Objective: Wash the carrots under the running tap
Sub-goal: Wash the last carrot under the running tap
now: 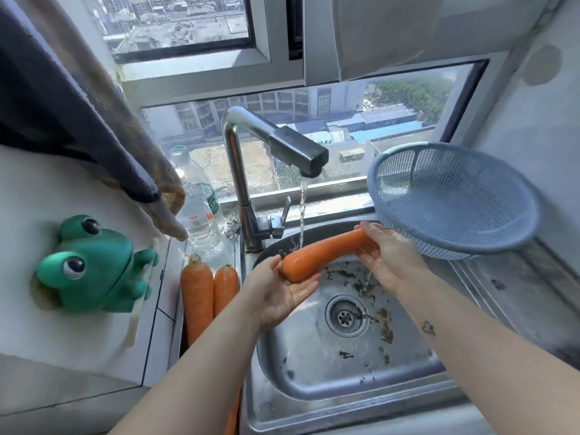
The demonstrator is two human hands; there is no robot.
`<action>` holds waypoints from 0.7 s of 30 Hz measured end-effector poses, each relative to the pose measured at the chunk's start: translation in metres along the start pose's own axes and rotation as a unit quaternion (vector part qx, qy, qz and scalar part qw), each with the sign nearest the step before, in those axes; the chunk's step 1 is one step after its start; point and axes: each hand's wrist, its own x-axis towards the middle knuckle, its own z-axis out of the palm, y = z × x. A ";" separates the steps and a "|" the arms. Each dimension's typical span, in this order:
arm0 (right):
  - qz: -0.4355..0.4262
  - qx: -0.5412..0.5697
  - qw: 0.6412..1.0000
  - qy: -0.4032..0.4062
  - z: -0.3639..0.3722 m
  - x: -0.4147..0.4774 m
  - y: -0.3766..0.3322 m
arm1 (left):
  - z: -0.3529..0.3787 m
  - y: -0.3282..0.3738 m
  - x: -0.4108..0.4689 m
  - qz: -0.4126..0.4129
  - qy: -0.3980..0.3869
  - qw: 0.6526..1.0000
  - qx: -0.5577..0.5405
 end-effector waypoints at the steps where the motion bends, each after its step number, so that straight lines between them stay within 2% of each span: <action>1: -0.009 -0.004 1.000 0.008 -0.002 0.000 -0.004 | 0.004 0.000 0.002 0.002 -0.005 1.000 0.006; 5: -0.037 -0.008 0.998 0.045 -0.010 -0.002 -0.012 | 0.018 -0.005 0.007 0.010 -0.017 1.000 0.025; 9: -0.015 0.008 0.996 0.088 -0.021 -0.005 -0.010 | 0.025 -0.011 0.010 0.028 -0.043 0.998 0.021; 12: 0.006 0.014 0.995 0.103 -0.025 -0.006 -0.005 | 0.027 -0.015 0.015 0.068 -0.065 0.994 0.051; 15: 0.033 0.010 0.994 0.105 -0.027 -0.004 0.002 | 0.027 -0.019 0.020 0.145 -0.069 0.985 0.058; 18: 0.133 -0.013 0.990 0.054 -0.032 -0.003 0.012 | 0.022 -0.020 0.020 0.214 -0.062 0.968 0.112; 21: 0.220 -0.140 0.965 -0.022 -0.039 -0.005 0.022 | 0.016 -0.019 0.016 0.256 -0.047 0.942 0.211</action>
